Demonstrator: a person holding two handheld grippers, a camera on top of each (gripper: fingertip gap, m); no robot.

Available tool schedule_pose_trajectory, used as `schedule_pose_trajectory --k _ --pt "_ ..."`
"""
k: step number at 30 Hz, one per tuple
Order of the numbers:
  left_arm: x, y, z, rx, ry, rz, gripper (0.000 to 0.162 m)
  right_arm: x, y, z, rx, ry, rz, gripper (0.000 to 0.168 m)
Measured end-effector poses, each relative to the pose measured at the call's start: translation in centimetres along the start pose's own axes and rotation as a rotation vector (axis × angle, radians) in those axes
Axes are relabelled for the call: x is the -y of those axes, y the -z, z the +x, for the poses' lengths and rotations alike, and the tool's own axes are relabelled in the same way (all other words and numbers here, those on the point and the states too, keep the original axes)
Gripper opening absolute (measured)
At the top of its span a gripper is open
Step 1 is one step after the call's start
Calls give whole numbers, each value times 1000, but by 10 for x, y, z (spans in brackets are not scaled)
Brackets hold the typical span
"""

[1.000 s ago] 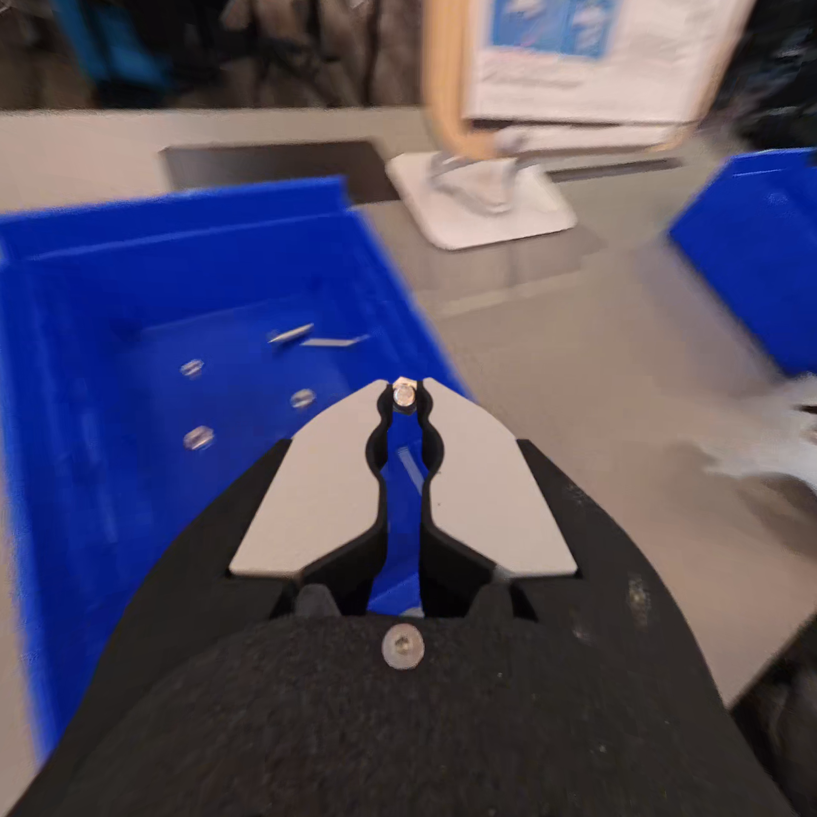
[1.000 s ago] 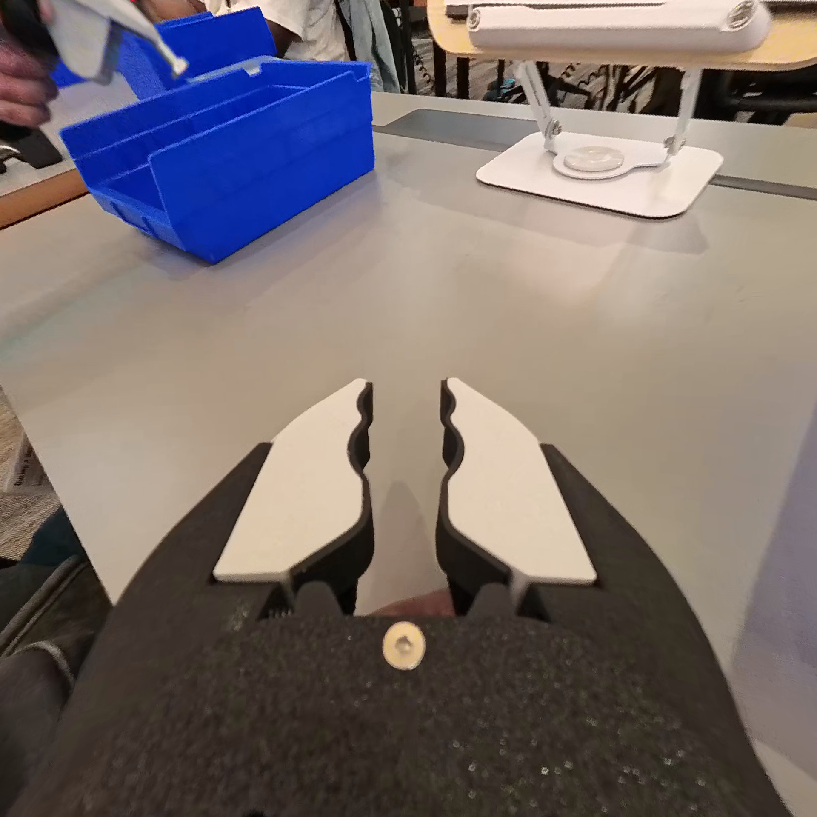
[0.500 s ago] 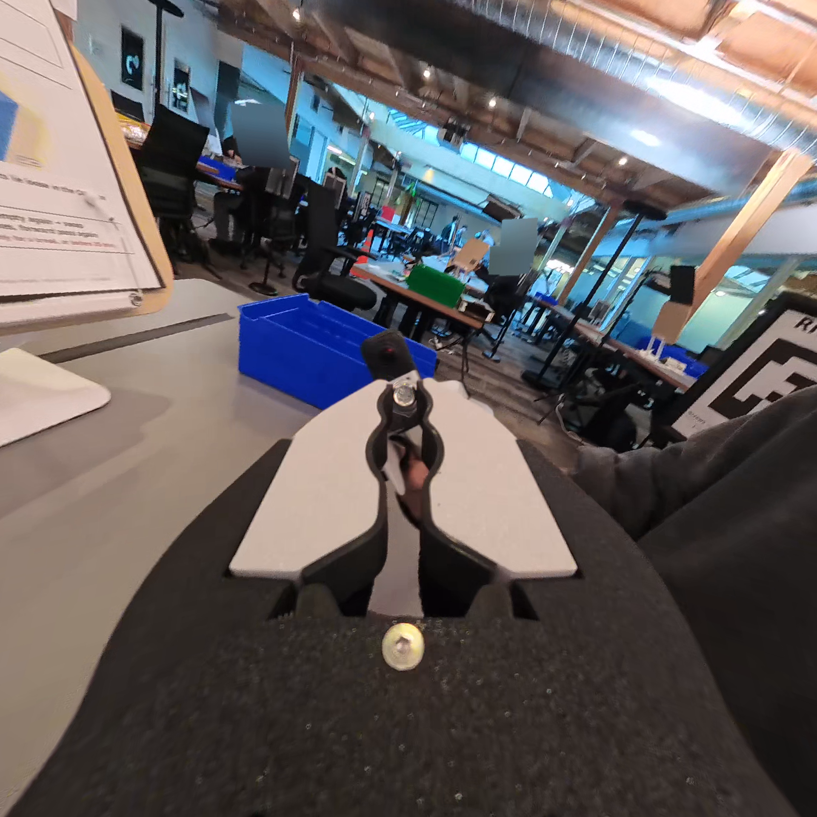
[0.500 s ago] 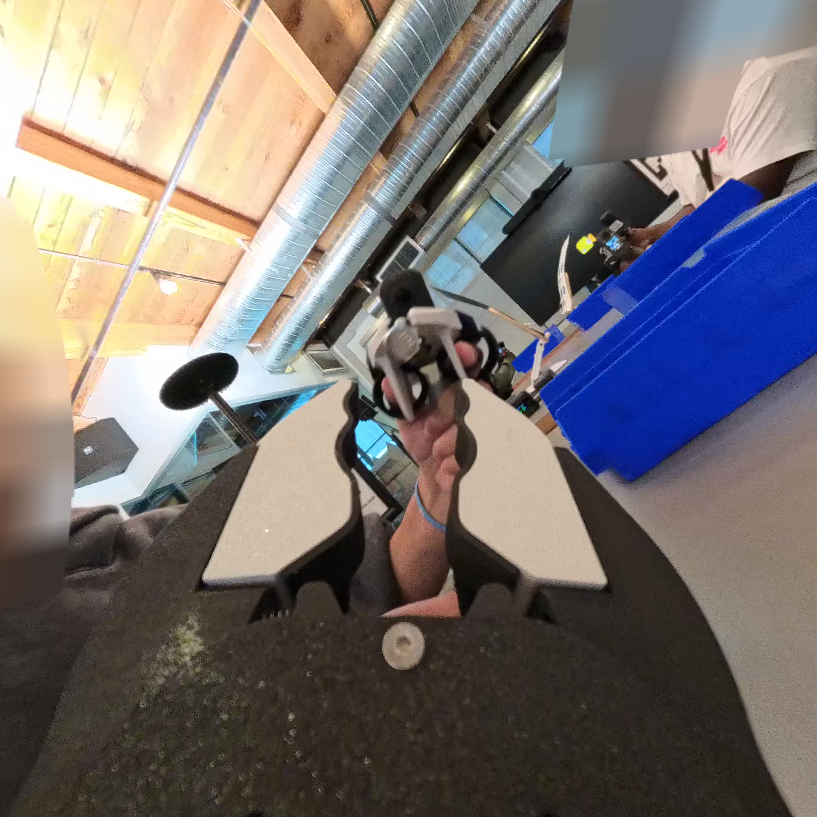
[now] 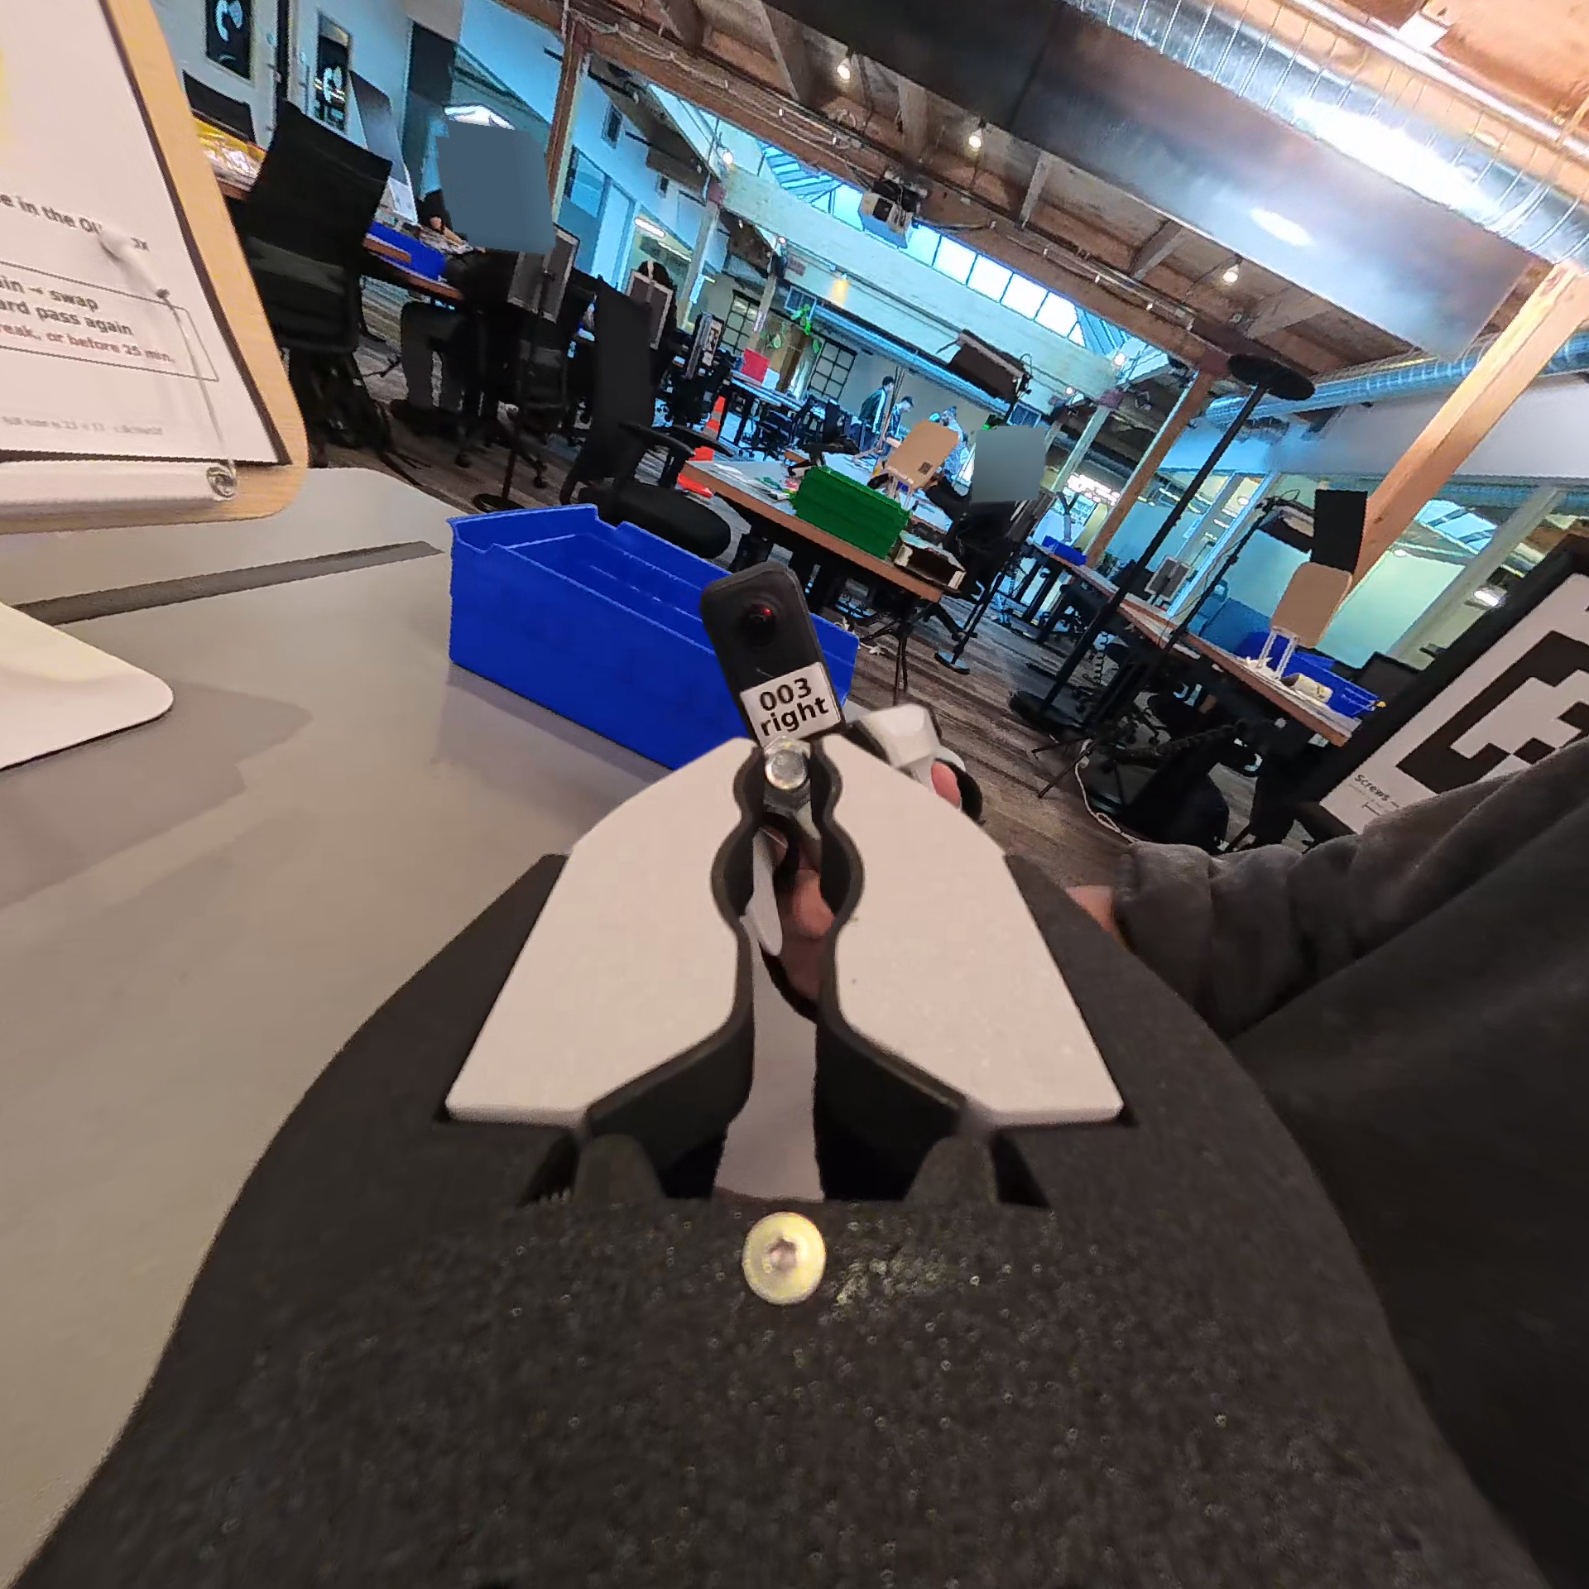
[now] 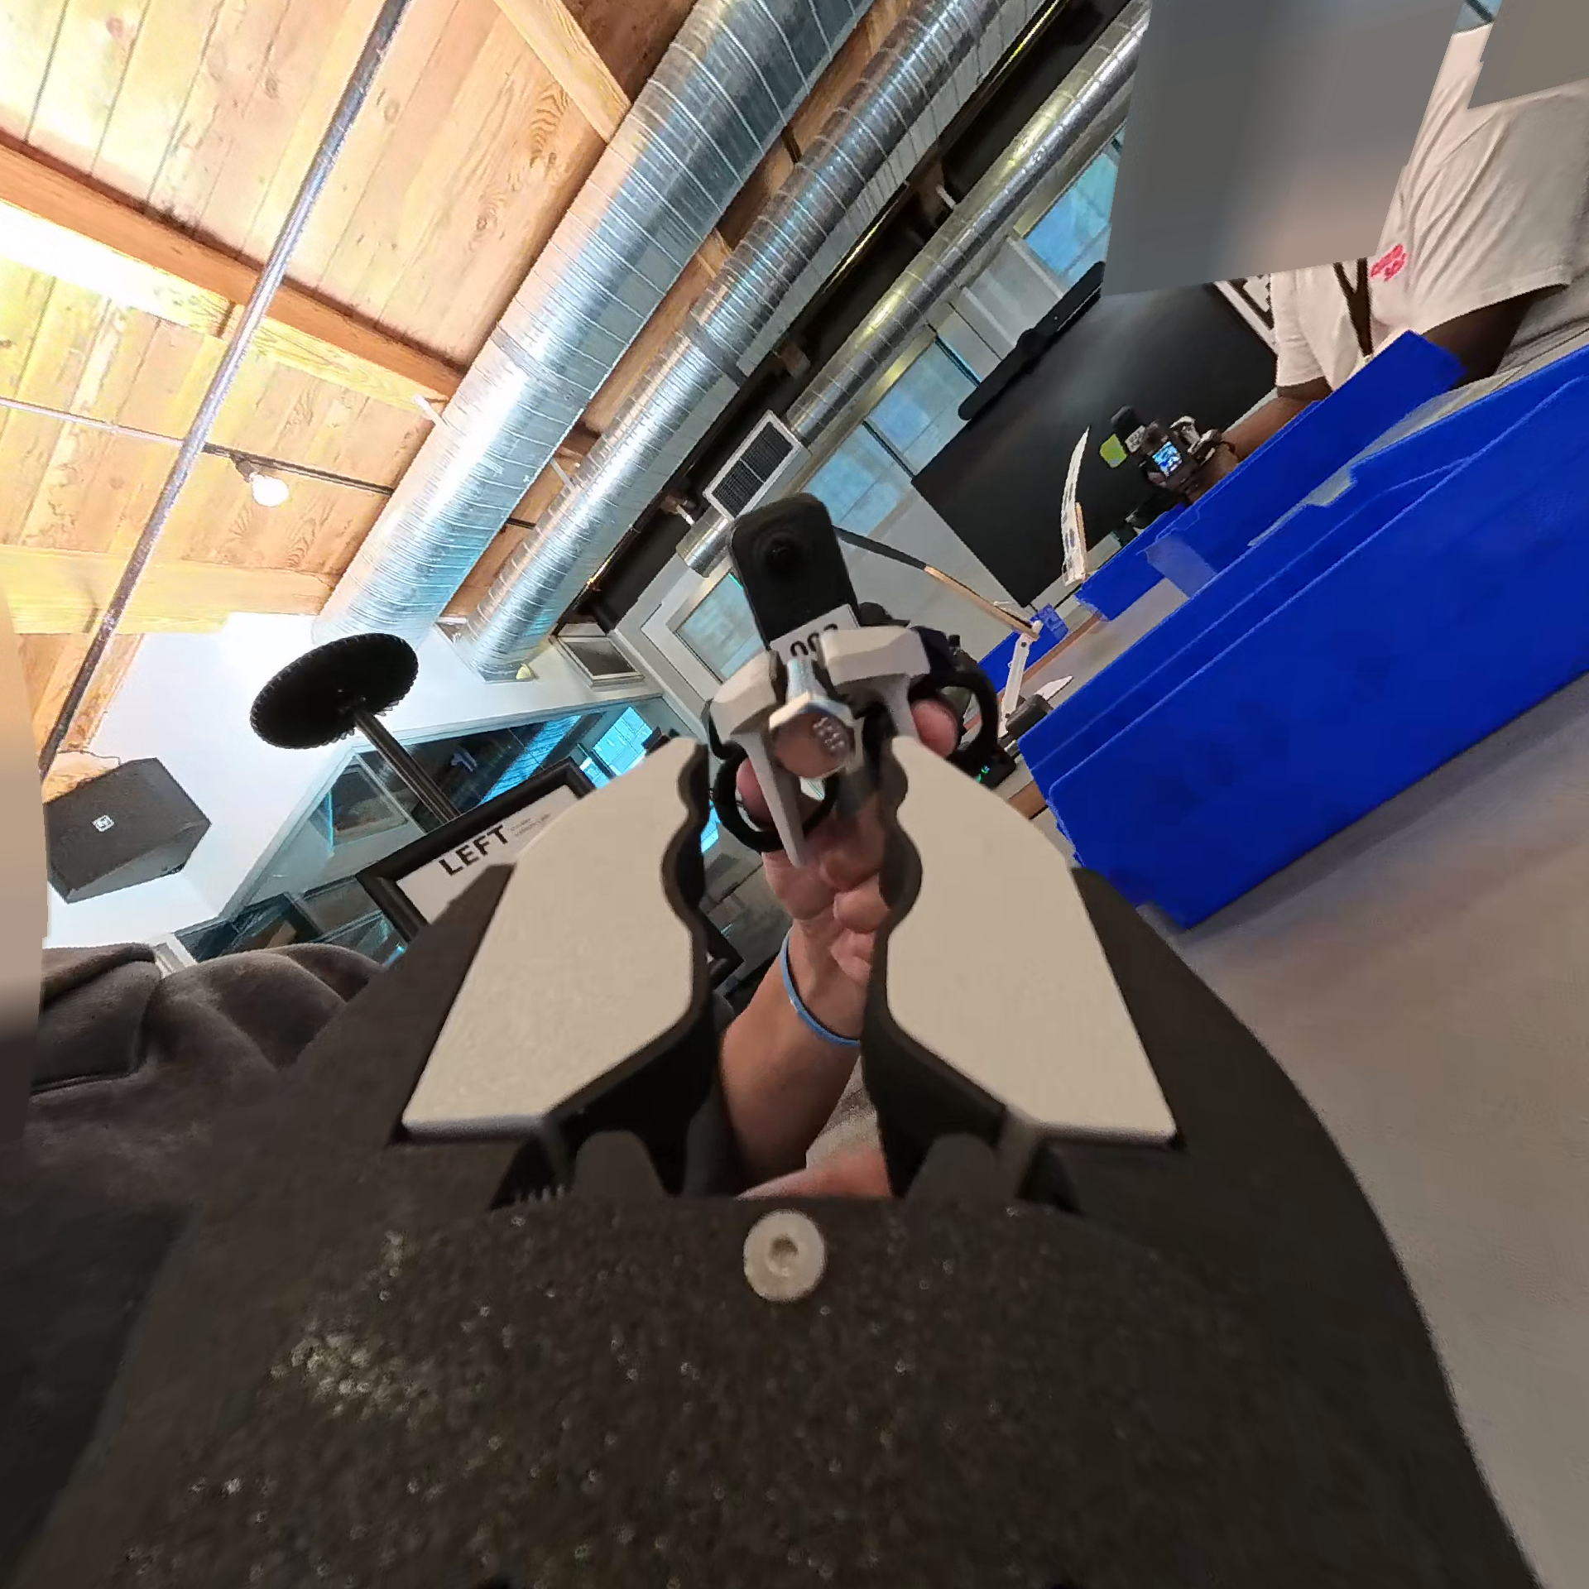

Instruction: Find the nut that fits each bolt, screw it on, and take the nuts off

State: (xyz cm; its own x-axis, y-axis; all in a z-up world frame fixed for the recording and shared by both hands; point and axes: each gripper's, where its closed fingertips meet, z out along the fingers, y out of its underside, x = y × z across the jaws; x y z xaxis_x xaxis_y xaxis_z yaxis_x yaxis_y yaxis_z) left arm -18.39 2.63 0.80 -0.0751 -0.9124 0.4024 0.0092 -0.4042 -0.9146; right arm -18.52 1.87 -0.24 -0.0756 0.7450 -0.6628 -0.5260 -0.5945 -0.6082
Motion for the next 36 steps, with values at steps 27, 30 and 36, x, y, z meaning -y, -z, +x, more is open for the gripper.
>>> schedule_pose_trajectory --k 27,30,36 --pt "-71 98 9 482 -30 -79 46 -10 87 10 -392 379 -143 17" --pt "-85 149 3 696 -36 10 45 -11 107 9 -467 423 -128 17" --pt "-97 228 -24 1066 -10 103 45 -13 111 13 -528 509 -174 17"
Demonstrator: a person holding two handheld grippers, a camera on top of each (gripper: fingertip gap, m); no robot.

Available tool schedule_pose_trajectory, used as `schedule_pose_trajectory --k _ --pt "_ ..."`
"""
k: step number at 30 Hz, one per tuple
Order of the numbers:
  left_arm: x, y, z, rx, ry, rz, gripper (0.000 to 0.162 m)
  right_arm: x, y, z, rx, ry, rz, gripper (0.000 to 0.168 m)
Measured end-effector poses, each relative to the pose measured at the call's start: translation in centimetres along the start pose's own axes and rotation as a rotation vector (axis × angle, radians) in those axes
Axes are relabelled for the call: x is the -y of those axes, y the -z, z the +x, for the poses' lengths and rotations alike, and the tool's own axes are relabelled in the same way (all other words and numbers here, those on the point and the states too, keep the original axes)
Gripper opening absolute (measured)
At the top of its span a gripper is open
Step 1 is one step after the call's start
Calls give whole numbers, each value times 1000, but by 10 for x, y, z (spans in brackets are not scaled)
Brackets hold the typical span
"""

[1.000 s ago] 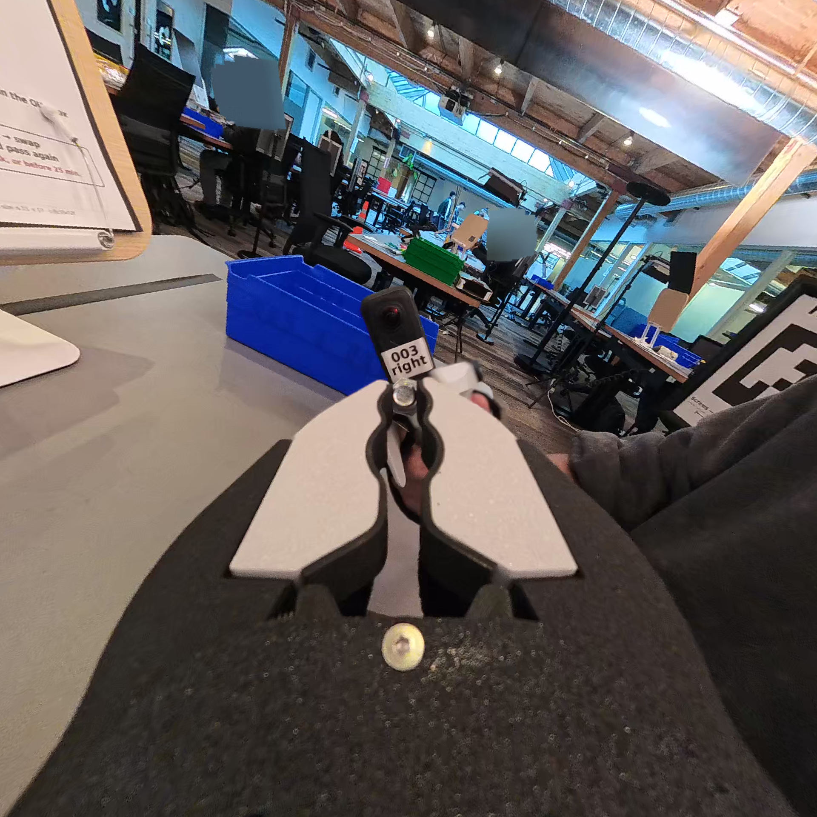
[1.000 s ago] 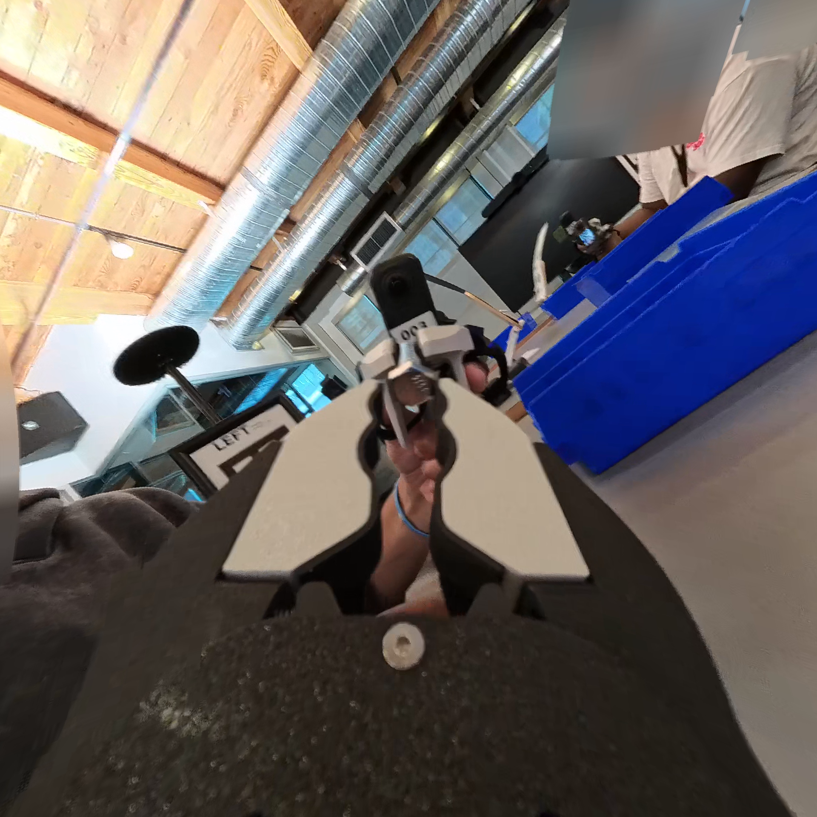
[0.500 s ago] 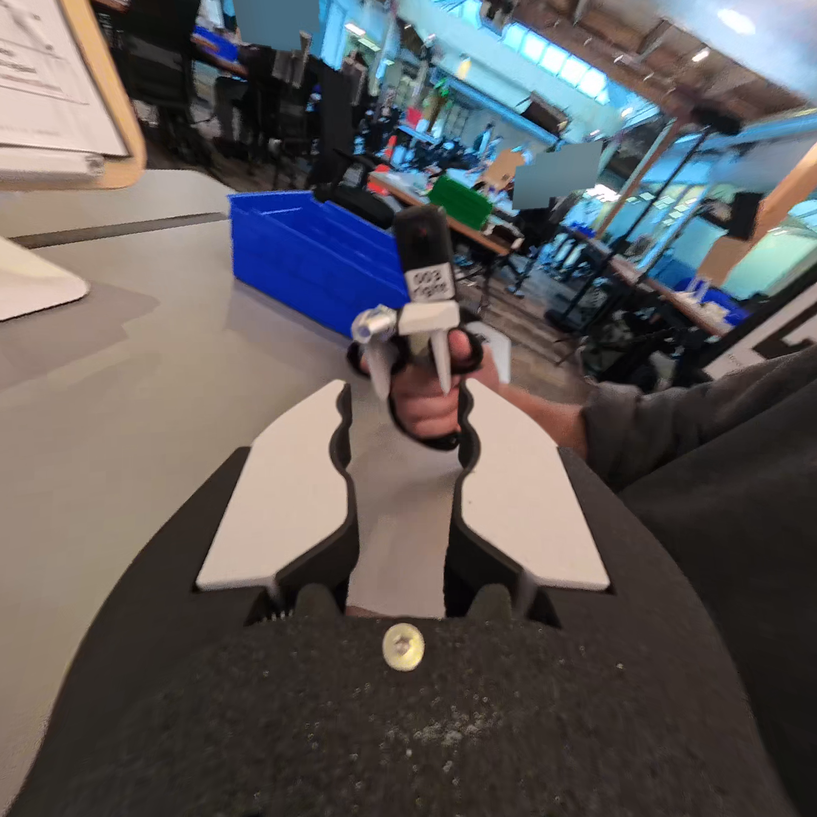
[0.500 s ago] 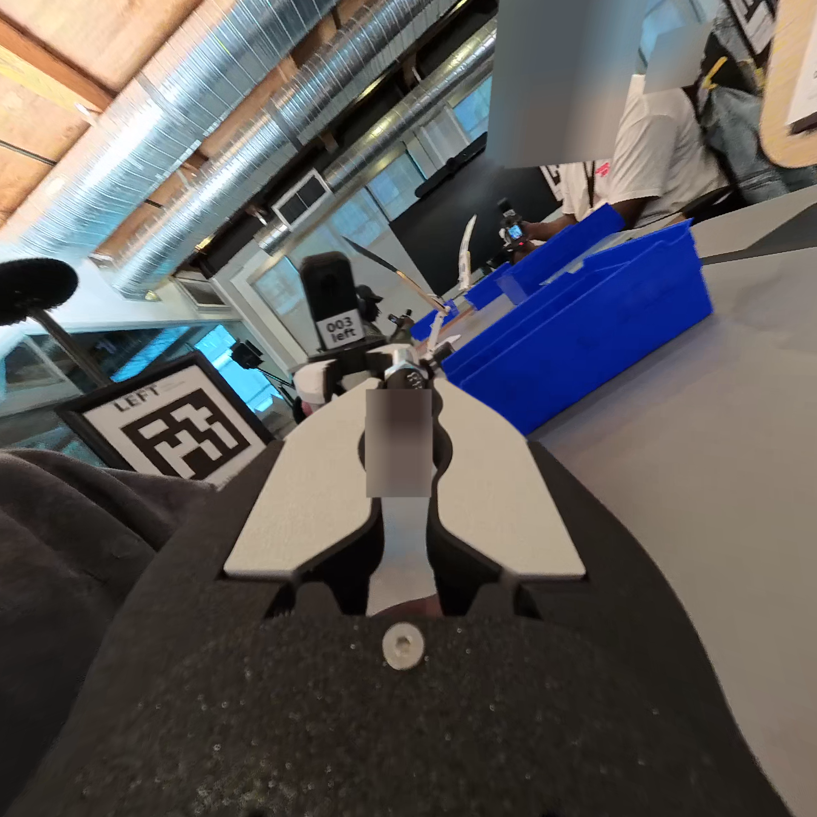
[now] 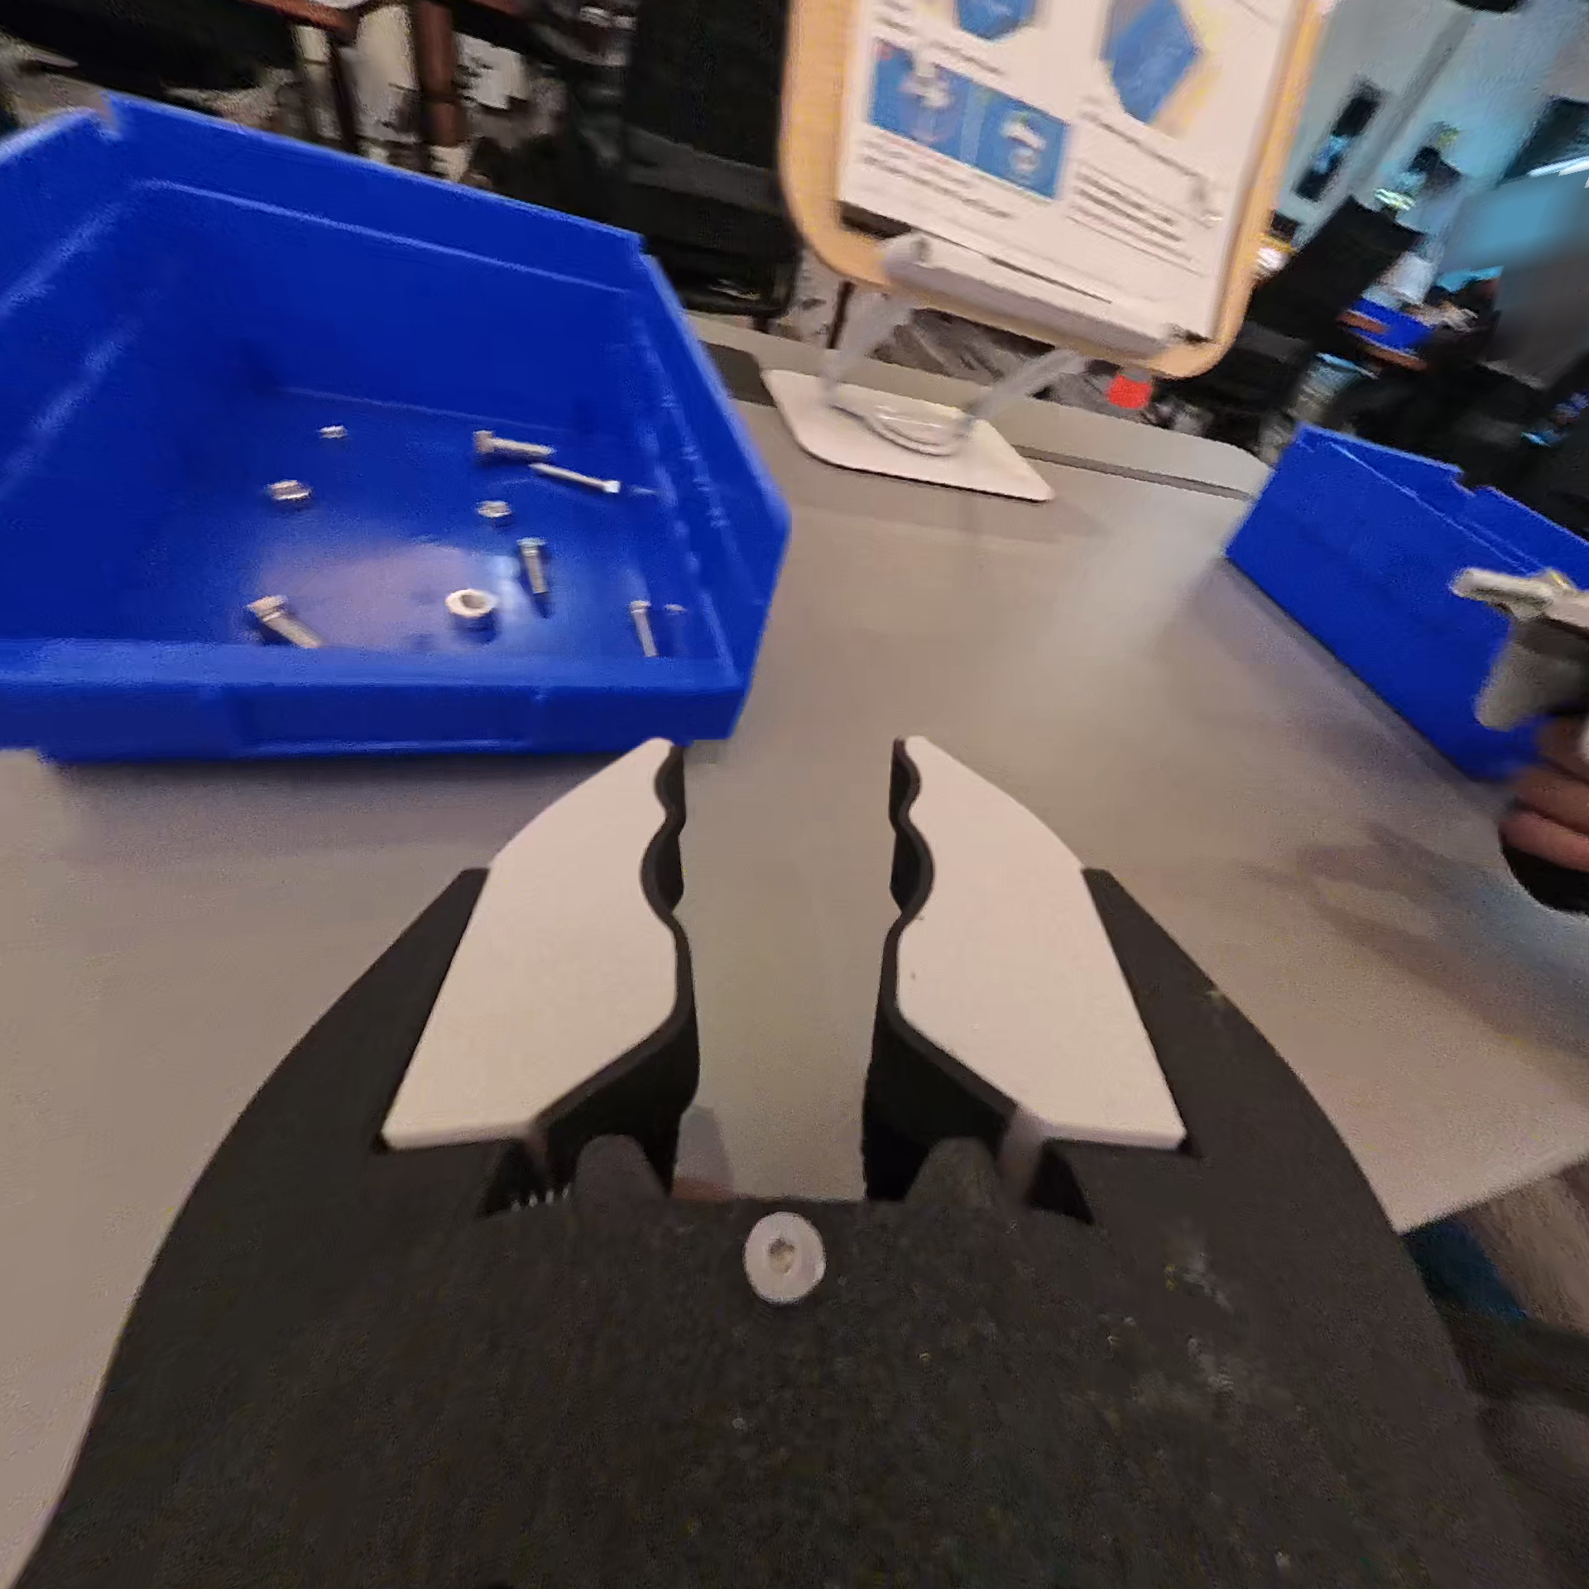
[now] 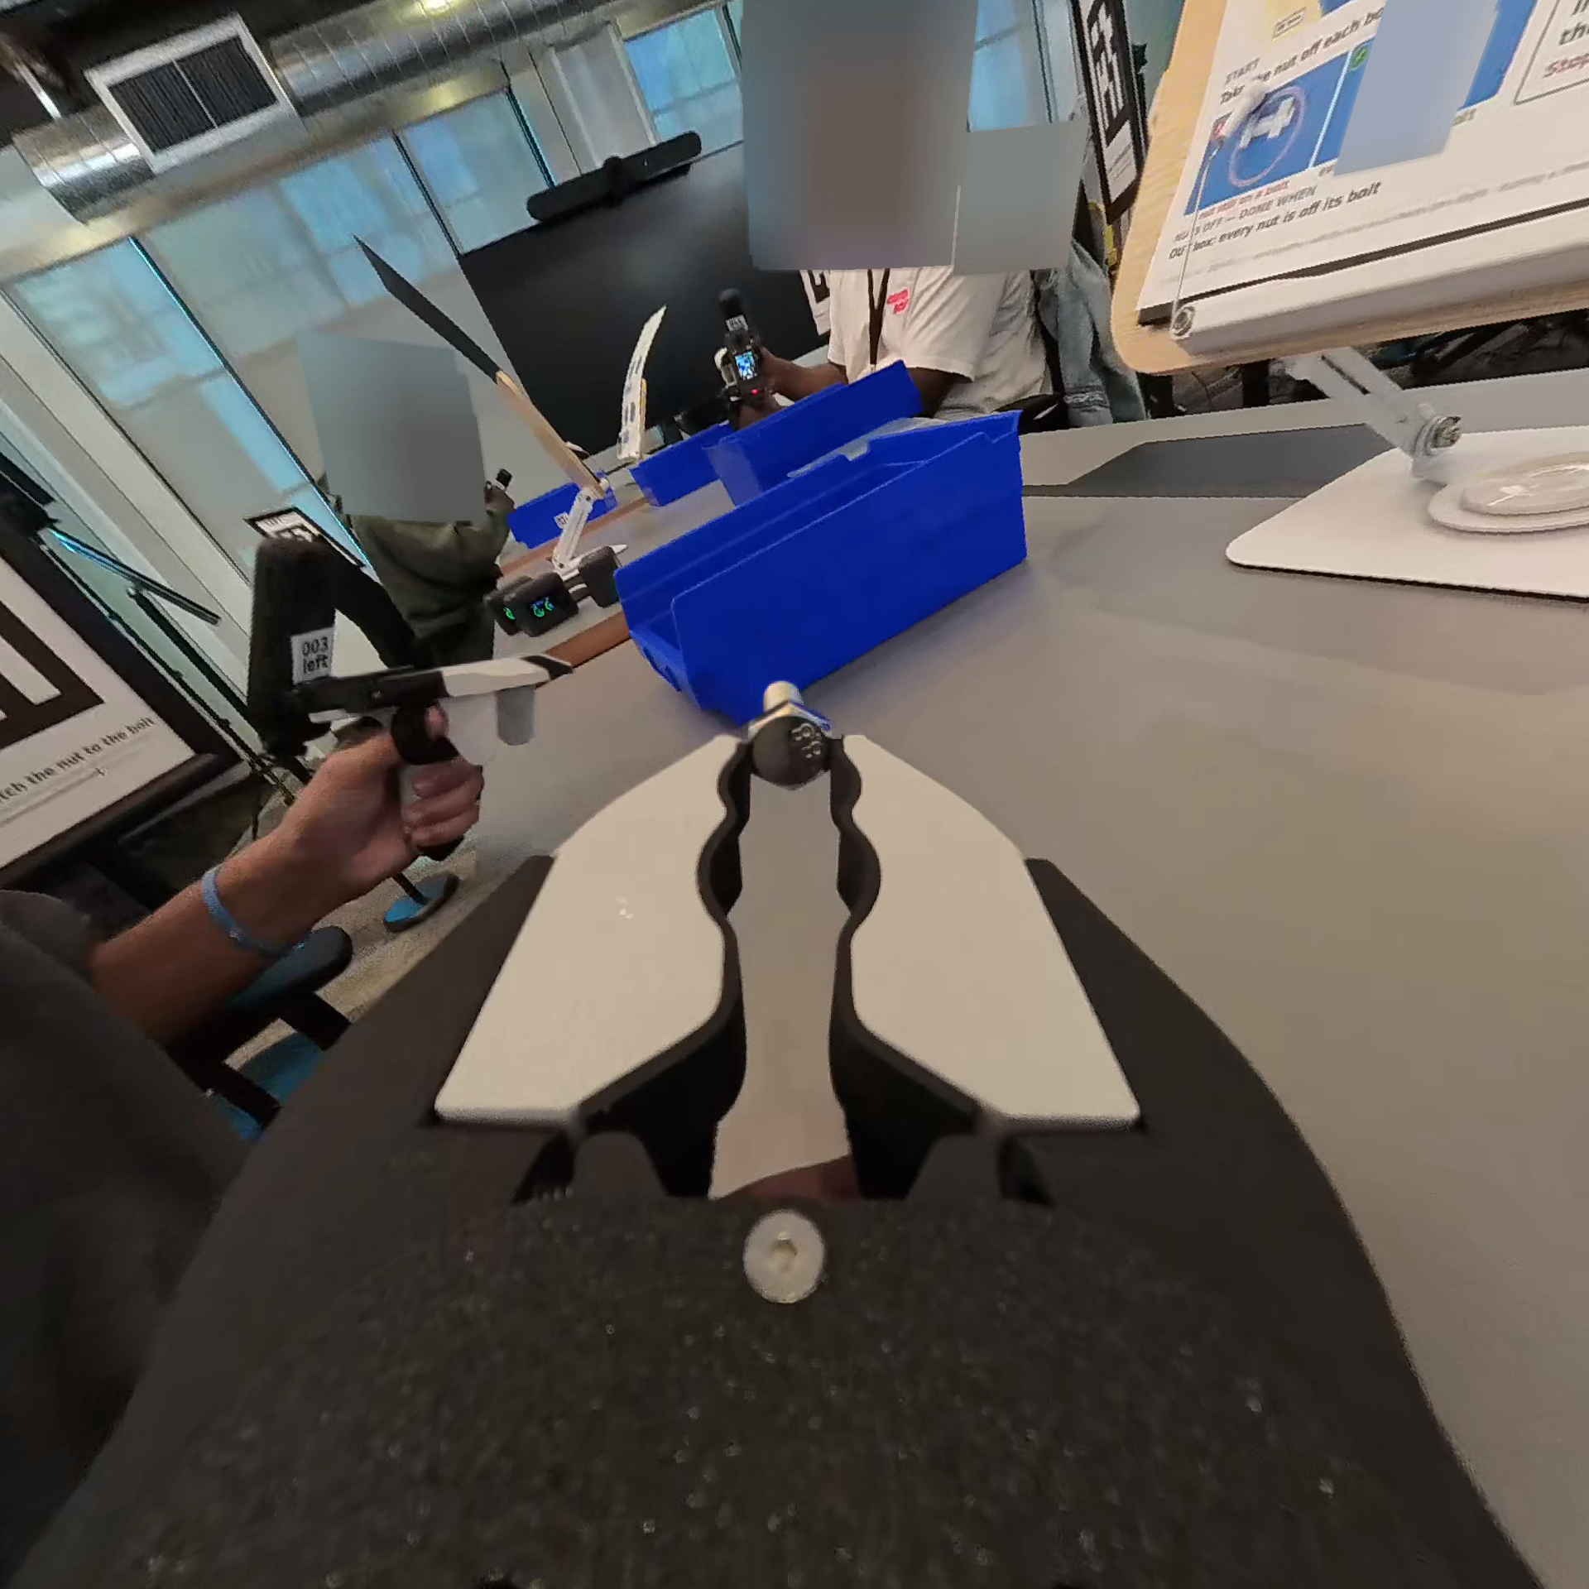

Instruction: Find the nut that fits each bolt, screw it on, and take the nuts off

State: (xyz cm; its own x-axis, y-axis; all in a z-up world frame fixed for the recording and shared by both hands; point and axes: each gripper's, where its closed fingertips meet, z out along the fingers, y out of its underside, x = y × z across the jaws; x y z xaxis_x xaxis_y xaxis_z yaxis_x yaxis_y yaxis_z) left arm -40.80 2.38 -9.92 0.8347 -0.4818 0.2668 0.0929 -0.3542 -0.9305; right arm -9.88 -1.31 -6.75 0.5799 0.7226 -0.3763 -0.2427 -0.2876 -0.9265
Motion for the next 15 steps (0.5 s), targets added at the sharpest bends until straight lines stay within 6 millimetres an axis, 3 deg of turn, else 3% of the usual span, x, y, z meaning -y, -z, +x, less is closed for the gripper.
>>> schedule_pose_trajectory --k 8,15 --pt "-13 -1 -12 -32 -47 -28 38 -14 -14 4 27 -9 -40 18" --pt "-8 -3 -11 -66 -57 -21 43 -15 -14 10 27 -28 -37 18"
